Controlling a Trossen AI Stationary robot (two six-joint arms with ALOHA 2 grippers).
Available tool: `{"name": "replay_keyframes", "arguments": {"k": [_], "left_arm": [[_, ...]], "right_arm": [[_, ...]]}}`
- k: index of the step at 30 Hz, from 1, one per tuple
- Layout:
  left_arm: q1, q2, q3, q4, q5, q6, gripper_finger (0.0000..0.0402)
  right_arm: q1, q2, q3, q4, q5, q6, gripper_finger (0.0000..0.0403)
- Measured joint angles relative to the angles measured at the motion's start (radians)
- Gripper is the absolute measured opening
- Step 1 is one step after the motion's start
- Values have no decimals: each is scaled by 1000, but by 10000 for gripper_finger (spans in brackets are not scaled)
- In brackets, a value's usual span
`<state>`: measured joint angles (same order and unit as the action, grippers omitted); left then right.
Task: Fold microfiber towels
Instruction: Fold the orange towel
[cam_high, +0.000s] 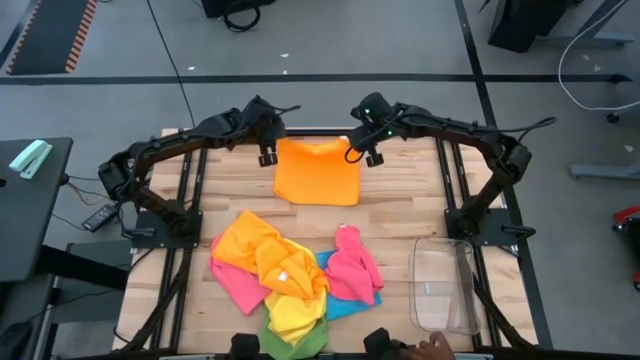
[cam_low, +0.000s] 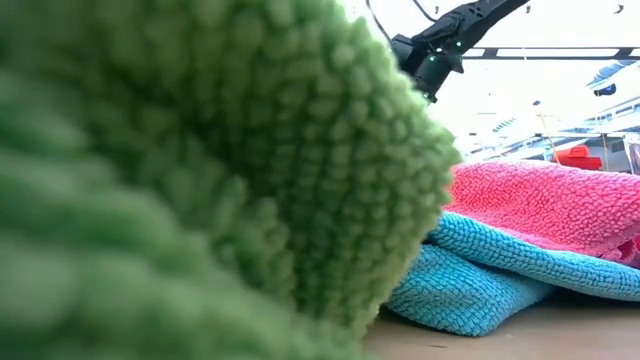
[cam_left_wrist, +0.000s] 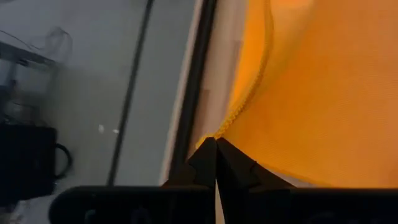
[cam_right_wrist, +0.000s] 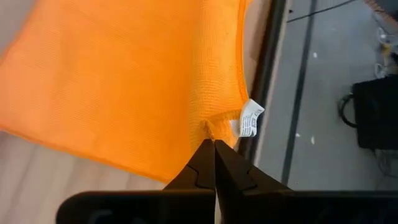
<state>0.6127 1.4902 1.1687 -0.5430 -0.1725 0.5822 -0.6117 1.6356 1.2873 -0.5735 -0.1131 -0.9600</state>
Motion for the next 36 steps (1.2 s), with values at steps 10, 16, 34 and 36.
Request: {"name": "replay_keyframes", "arguments": {"k": [10, 16, 34, 36], "left_arm": [[-59, 9, 0, -96, 2, -104, 14], [-80, 36, 0, -92, 3, -130, 6], [-131, 57, 1, -188, 4, -185, 16], [-132, 57, -6, -180, 4, -186, 13]], "right_arm": [[82, 0, -19, -110, 0, 13, 3], [97, 0, -83, -91, 12, 45, 3], [231, 0, -190, -52, 16, 121, 3], [238, 0, -208, -33, 16, 130, 3]]}}
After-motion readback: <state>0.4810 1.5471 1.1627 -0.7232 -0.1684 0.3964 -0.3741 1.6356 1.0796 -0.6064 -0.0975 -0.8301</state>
